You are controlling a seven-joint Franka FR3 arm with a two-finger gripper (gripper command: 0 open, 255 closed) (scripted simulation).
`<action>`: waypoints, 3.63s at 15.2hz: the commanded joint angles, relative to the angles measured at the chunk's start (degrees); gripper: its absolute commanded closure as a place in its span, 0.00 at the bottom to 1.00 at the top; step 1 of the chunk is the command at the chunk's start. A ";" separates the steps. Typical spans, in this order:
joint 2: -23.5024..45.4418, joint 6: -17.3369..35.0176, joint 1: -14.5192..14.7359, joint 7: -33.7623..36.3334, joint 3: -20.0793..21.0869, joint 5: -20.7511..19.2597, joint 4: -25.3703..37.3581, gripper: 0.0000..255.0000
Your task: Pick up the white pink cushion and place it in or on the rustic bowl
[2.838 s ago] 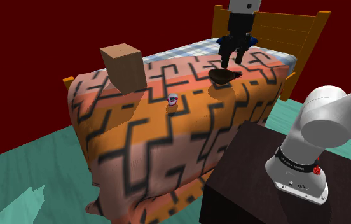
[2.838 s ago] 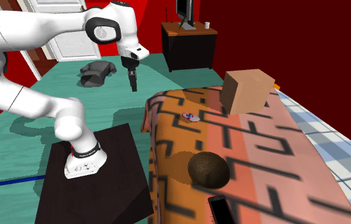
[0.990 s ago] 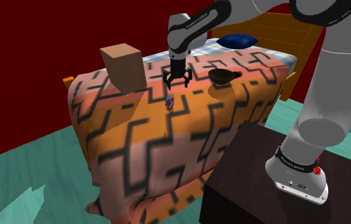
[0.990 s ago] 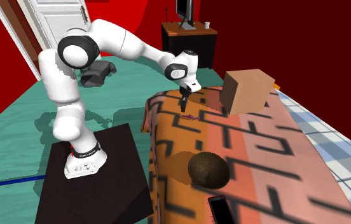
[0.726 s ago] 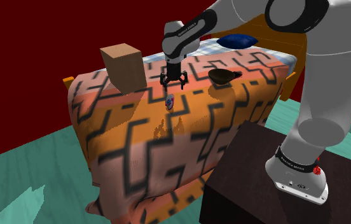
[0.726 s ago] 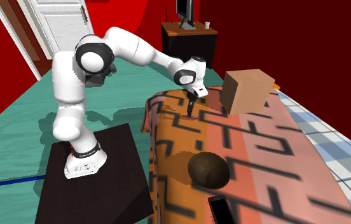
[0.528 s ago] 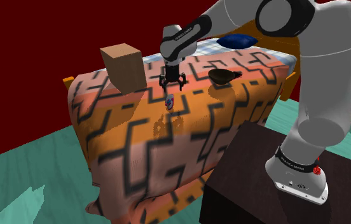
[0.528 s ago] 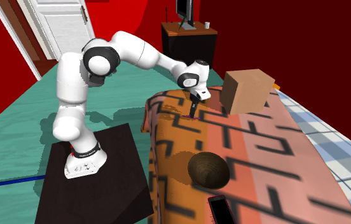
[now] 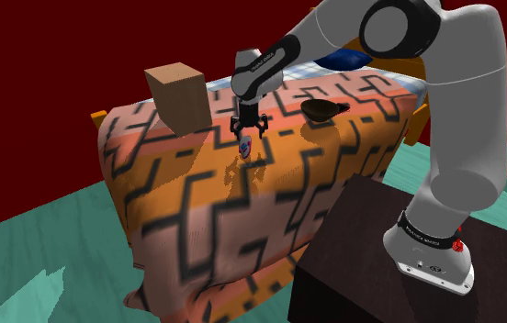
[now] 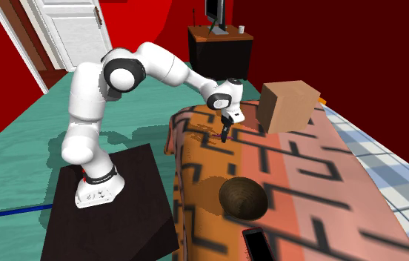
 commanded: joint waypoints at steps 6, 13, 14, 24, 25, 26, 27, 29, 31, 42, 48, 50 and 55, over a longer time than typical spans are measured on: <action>0.13 0.26 -0.01 -0.04 0.00 0.01 -0.10 0.00; 0.23 0.19 -0.11 -0.18 -0.03 0.03 0.06 1.00; 0.25 0.19 -0.02 -0.06 0.00 0.01 0.09 1.00; -3.02 -4.64 0.02 0.37 -0.10 -0.22 1.66 1.00; -3.37 -5.27 0.02 0.42 -0.11 -0.25 1.94 1.00; -3.72 -5.91 0.02 0.47 -0.12 -0.27 2.23 1.00; -4.05 -6.55 0.02 0.52 -0.13 -0.30 2.54 1.00; -4.69 -7.84 0.02 0.61 -0.15 -0.35 3.19 1.00; -5.29 -9.14 0.01 0.71 -0.17 -0.41 3.90 1.00; -7.84 -16.60 -0.02 1.24 -0.23 -0.65 8.82 1.00; -9.70 -18.17 -2.38 -2.28 -1.46 -0.43 8.29 1.00; -10.43 -18.21 -3.95 -4.73 -2.31 -0.28 7.43 1.00; -11.35 -18.70 -7.85 -10.91 -4.55 0.05 6.57 1.00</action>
